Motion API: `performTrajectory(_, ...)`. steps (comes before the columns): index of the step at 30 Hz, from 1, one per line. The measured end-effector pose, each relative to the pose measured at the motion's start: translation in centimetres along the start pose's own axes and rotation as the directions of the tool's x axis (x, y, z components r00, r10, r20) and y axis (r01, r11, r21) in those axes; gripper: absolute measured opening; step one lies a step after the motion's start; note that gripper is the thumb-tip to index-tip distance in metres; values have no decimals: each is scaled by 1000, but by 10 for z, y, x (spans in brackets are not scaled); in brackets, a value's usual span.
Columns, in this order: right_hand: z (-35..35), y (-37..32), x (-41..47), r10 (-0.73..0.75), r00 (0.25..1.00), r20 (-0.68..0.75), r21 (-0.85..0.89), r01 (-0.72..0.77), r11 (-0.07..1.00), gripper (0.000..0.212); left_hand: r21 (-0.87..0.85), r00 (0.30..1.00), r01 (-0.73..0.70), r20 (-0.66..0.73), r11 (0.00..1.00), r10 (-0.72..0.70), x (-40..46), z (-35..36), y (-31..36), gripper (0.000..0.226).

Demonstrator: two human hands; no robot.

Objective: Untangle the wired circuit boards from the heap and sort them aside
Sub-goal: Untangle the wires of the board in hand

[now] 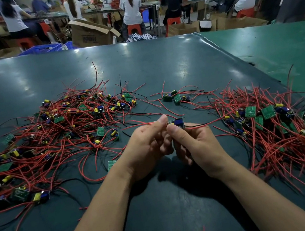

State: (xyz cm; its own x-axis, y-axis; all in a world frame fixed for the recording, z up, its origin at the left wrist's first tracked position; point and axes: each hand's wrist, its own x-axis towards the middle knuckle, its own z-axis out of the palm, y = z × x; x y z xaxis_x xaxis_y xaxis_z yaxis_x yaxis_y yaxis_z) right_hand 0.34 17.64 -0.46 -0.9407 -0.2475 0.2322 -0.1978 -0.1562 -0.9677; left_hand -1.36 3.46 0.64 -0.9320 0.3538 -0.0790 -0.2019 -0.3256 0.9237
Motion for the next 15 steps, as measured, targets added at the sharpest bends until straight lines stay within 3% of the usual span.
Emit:
performTrajectory(2,1,1,0,-52,999,-9,-102,50,994,27,-38,1000,-18,-14,999,18,2,0,-2,30)
performTrajectory(7,2,0,-1,-108,993,-44,-356,85,931,32,111,973,-174,-133,978,188,5,-1,-8,35)
performTrajectory(11,3,5,1,-157,979,-127,-363,102,926,47,113,936,-255,-219,960,274,8,-1,-8,36)
performTrajectory(15,4,4,1,-221,944,-247,-348,127,929,53,-18,838,-348,-455,937,303,13,-6,-2,38)
